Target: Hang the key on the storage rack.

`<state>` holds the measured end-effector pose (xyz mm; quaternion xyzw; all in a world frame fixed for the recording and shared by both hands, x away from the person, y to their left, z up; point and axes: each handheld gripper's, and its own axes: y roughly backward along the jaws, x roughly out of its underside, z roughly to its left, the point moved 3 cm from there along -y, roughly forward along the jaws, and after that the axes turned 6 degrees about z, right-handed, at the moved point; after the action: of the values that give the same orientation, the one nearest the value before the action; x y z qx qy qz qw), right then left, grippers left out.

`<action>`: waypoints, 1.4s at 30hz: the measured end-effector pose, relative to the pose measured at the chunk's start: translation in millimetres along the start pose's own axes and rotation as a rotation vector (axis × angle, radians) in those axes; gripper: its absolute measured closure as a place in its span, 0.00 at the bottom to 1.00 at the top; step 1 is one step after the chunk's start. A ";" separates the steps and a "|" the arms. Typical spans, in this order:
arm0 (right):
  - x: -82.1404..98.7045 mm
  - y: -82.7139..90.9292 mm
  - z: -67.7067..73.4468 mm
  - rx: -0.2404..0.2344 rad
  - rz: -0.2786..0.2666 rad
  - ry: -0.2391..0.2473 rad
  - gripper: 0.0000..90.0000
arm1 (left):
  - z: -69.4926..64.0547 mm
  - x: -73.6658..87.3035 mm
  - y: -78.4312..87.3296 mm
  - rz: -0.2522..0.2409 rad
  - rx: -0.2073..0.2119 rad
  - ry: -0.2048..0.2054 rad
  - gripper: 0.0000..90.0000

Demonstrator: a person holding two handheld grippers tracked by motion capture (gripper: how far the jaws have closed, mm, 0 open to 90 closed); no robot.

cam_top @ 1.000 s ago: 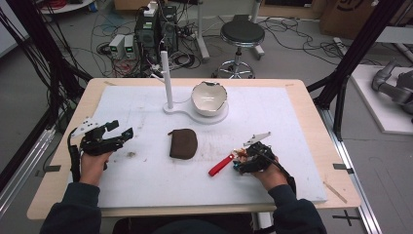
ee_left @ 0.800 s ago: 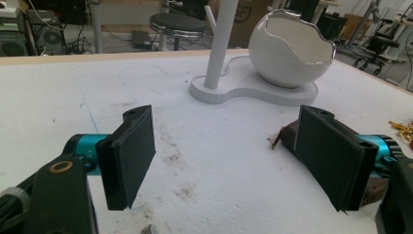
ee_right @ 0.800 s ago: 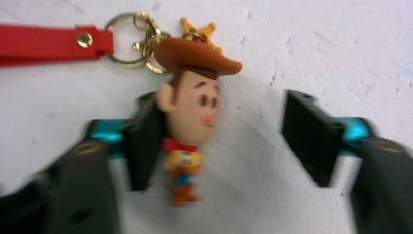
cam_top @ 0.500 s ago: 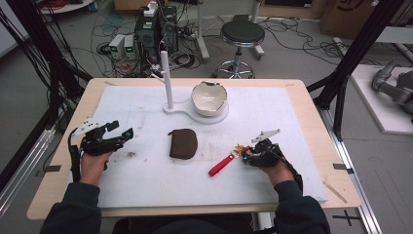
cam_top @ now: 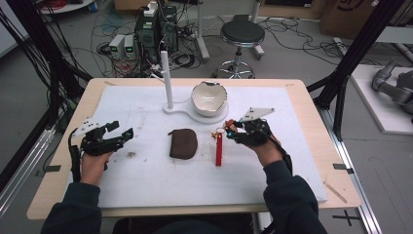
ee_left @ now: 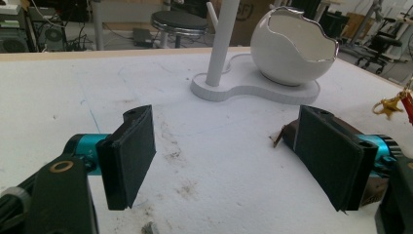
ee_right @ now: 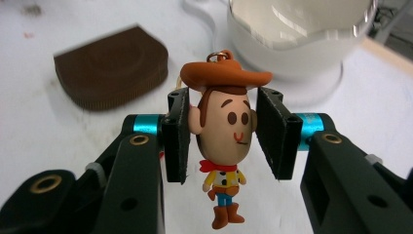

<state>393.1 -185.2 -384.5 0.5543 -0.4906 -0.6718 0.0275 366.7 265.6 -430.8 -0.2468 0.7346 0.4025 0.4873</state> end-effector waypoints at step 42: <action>-221.9 -58.1 12.6 -0.114 -0.188 0.183 0.66 | 3.2 -0.1 0.1 -0.022 0.015 0.015 0.26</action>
<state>498.0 -18.3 -266.5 0.6542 -0.3932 -0.6448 0.0405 368.4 268.3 -431.4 -0.2542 0.7383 0.3898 0.4882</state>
